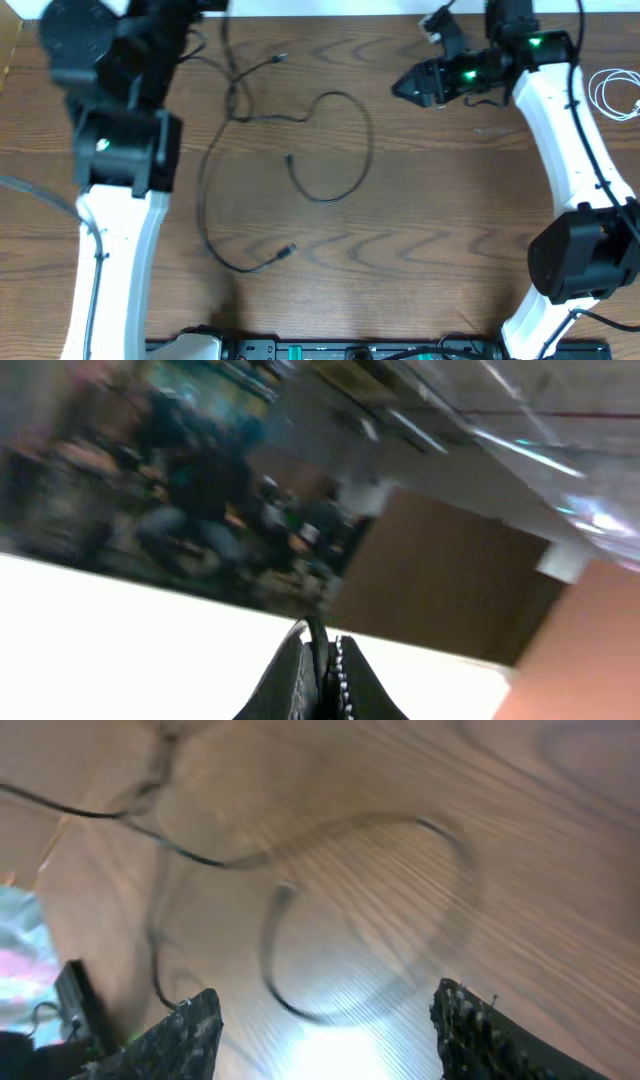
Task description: Untangle cables
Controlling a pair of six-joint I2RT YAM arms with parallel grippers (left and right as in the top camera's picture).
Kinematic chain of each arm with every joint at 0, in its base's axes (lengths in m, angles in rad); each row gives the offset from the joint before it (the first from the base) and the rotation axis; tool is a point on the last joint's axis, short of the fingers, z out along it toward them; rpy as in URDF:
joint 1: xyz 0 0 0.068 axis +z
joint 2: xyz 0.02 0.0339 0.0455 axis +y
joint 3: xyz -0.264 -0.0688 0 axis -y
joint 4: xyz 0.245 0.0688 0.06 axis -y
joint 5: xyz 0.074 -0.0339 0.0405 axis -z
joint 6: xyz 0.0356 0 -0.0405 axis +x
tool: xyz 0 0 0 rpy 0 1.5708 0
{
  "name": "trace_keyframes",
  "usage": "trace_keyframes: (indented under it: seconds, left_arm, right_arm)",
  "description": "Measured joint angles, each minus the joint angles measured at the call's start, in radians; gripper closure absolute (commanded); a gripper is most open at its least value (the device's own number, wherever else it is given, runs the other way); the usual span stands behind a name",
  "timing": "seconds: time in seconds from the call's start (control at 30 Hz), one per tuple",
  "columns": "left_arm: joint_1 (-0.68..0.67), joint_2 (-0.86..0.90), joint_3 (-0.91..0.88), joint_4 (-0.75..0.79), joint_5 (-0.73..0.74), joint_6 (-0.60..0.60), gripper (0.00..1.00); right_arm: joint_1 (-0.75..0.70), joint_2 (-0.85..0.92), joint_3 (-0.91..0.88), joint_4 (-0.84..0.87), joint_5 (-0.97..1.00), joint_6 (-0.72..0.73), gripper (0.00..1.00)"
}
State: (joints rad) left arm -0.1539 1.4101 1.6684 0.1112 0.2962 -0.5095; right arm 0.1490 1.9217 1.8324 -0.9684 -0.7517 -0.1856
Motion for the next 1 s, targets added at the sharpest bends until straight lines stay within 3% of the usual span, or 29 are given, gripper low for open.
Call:
trace_keyframes:
  seconds: [0.23,0.6,0.7,1.0]
  left_arm:
    - [-0.122,0.056,0.000,0.021,0.067,-0.079,0.92]
    - [-0.156,0.041,0.000,0.048,0.122,-0.121,0.93]
    - [-0.156,0.032,0.000,0.051,0.124,-0.123,0.93]
    - [-0.156,-0.010,0.000,0.072,0.125,-0.152,0.93]
  right_arm:
    - [0.110,0.000,0.000,0.103,-0.015,0.053,0.33]
    - [0.247,0.106,0.000,0.341,0.116,0.378,0.31]
    - [0.272,0.160,0.000,0.396,0.173,0.506,0.25]
    - [0.308,0.264,-0.001,0.483,0.282,0.690,0.25]
